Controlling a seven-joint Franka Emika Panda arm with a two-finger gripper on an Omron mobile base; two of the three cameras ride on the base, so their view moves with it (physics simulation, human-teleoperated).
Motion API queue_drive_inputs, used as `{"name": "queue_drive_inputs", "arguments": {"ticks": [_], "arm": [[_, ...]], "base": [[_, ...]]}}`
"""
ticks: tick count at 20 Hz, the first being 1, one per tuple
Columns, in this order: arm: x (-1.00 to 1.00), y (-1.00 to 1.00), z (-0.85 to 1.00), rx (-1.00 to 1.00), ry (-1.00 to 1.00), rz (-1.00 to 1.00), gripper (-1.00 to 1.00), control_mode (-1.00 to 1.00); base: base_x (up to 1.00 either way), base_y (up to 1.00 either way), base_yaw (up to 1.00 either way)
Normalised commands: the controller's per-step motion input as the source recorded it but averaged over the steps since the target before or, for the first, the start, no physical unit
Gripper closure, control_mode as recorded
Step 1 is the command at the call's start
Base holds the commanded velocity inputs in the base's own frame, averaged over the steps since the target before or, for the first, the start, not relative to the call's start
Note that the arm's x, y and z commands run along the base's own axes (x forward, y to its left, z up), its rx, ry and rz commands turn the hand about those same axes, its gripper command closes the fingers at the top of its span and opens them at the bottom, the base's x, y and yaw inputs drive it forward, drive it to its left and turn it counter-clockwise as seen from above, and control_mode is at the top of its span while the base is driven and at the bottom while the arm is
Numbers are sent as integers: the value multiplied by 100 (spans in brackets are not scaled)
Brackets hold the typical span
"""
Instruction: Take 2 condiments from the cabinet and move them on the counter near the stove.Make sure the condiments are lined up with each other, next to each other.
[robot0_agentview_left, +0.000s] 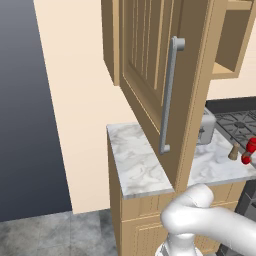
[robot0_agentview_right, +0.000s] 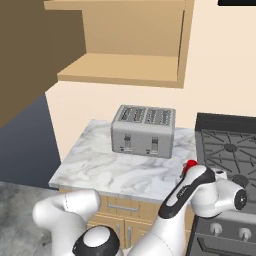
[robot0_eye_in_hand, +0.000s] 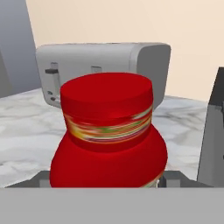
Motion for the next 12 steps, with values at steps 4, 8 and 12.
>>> {"name": "queue_drive_inputs", "arguments": {"ticks": [4,8,12], "arm": [[21,-10,-13,0,3,-1,100,-100],[20,-8,-19,0,0,0,100,-100],[17,-4,-28,0,0,0,100,-100]], "base": [[0,0,0],[0,0,0],[0,0,0]]}}
